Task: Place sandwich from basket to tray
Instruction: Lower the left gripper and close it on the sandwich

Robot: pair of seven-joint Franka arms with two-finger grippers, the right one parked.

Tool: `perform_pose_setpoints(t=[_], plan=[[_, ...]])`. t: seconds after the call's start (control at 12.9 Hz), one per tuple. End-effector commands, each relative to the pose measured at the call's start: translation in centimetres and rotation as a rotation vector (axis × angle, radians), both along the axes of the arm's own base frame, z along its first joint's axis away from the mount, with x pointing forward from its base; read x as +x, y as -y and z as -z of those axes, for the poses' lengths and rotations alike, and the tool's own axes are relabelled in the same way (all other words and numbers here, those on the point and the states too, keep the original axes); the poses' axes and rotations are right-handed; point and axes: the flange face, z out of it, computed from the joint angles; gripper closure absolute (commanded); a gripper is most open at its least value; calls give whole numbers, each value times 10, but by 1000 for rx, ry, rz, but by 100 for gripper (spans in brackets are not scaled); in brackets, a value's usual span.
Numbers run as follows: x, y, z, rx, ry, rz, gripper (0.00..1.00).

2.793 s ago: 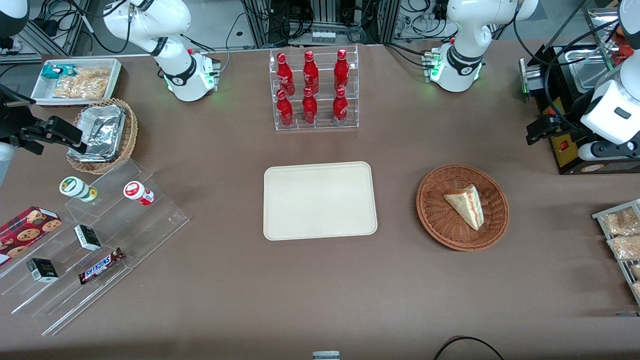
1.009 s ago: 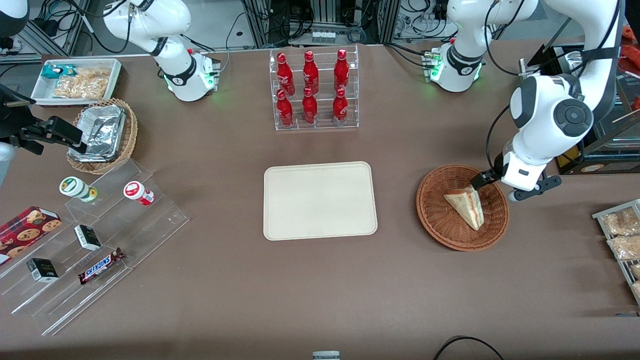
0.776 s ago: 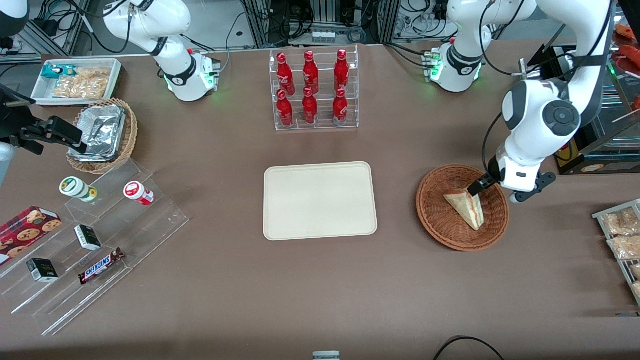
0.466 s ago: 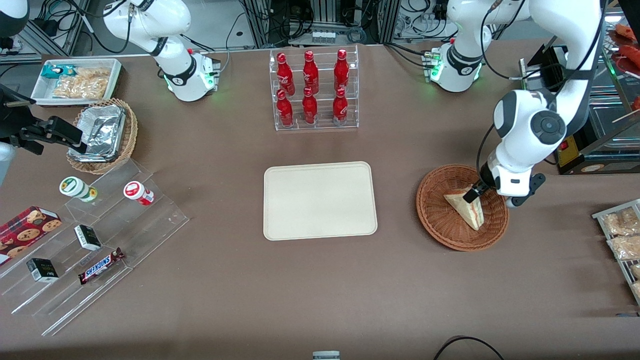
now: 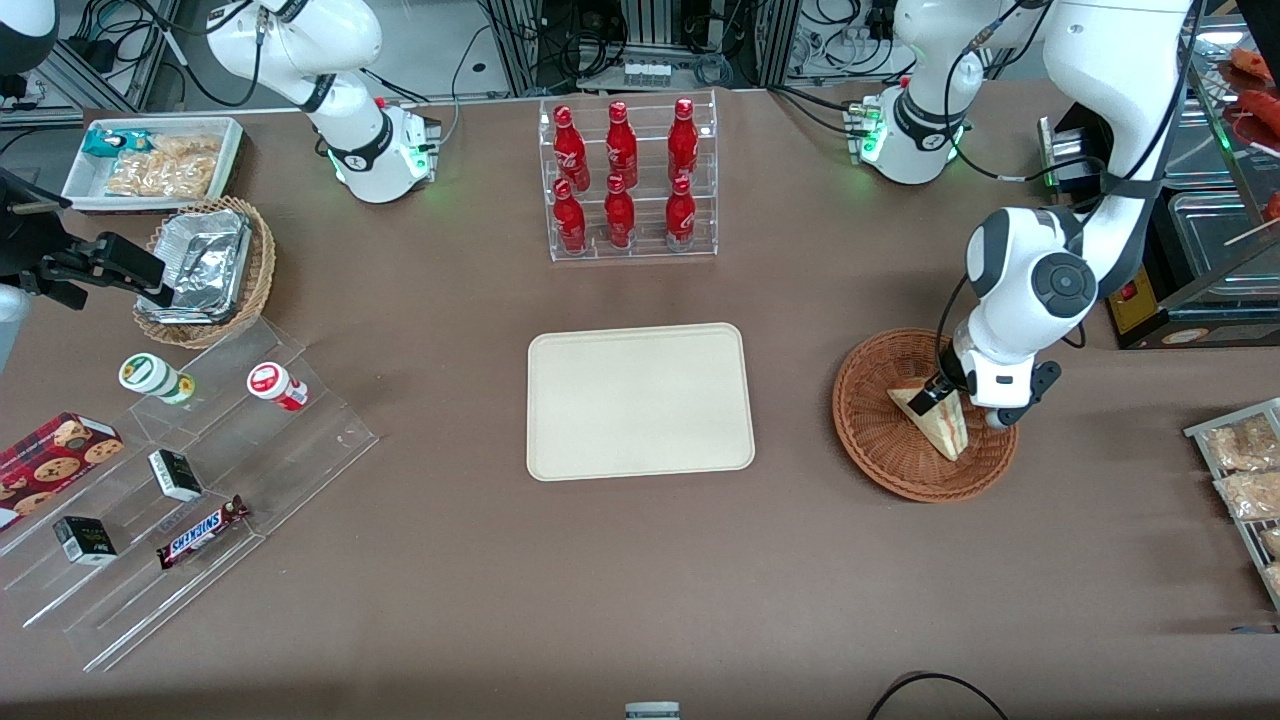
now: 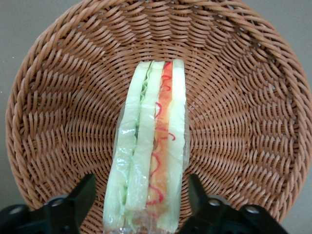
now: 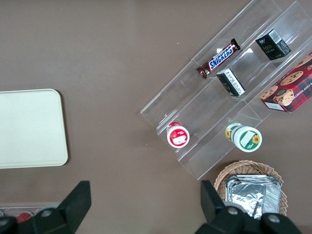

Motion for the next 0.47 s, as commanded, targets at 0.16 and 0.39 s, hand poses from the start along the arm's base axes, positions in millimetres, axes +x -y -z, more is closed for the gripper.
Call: perform_pose_setpoints(t=[0.16,0.39], plan=[[5,3,-9,7,15,72,92],[18,4,-37,13,-14,146,92]])
